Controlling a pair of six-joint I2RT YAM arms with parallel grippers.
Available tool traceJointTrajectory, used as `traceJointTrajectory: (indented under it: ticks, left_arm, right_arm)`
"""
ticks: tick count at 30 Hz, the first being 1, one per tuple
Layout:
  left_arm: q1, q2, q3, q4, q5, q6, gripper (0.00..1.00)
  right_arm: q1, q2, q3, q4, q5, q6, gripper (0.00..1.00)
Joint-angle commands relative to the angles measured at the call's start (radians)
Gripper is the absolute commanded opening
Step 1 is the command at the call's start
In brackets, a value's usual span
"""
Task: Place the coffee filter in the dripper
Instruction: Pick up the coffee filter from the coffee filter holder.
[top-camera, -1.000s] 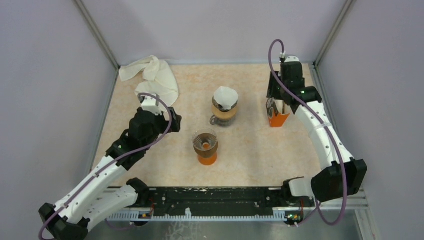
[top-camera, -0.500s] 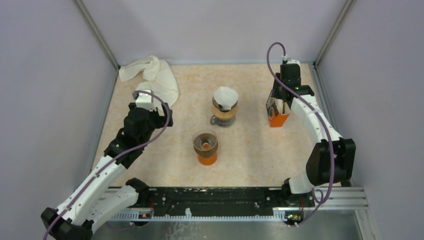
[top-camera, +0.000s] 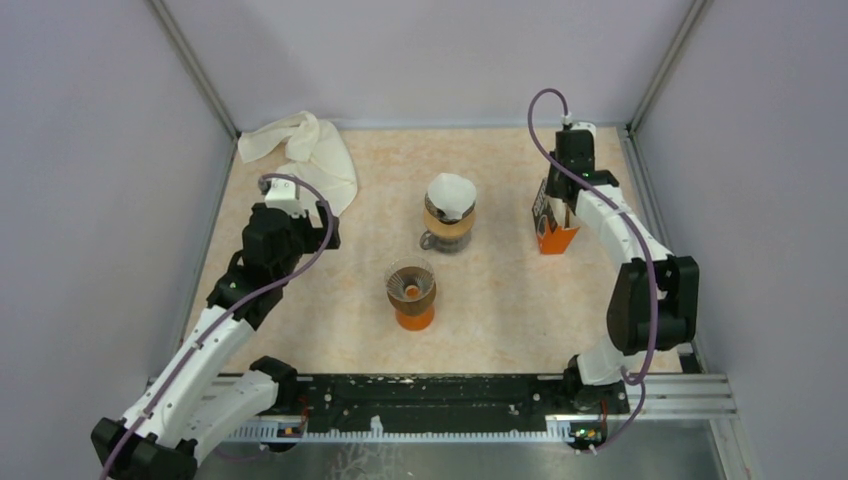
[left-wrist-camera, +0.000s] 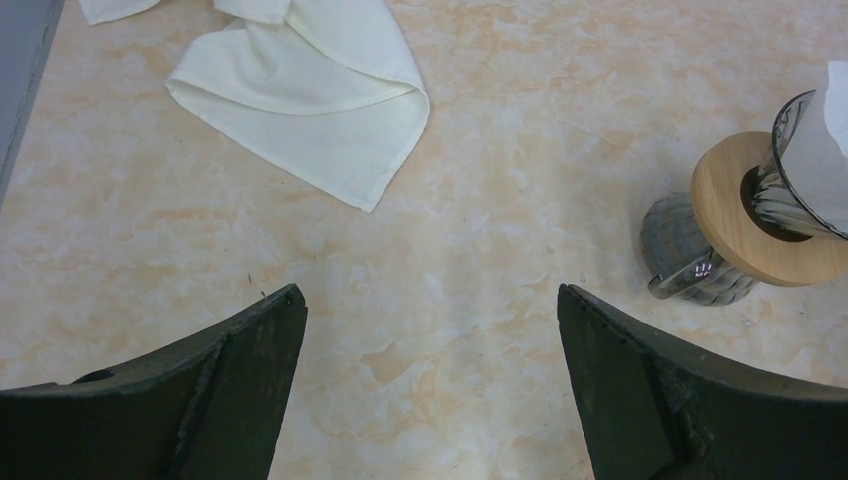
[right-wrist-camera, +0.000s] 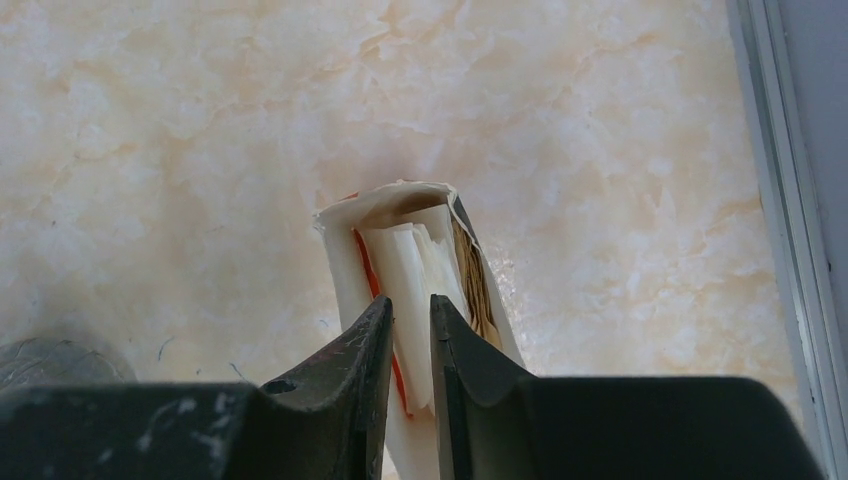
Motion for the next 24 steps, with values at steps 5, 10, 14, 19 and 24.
traceJointTrajectory:
  ticks: [5, 10, 14, 19, 24]
  left_arm:
    - [0.044, 0.003, -0.005, 0.014, 0.081, -0.013, 1.0]
    - [0.055, 0.005, -0.006, 0.014, 0.095, -0.016, 1.0]
    - [0.059, 0.003, -0.006, 0.013, 0.097, -0.018, 1.0]
    - [0.064, 0.004, -0.007, 0.012, 0.101, -0.019, 1.0]
    - [0.068, 0.009, -0.006, 0.011, 0.111, -0.02, 1.0]
  right_arm:
    - [-0.017, 0.038, 0.005, 0.051, 0.015, -0.006, 0.19]
    - [-0.018, 0.056, 0.009, 0.038, 0.015, -0.004, 0.18]
    - [-0.018, 0.061, 0.013, 0.032, -0.015, -0.004, 0.15]
    - [-0.019, 0.071, 0.02, 0.021, -0.021, -0.004, 0.14]
    - [-0.019, 0.082, 0.022, 0.011, 0.011, -0.002, 0.14]
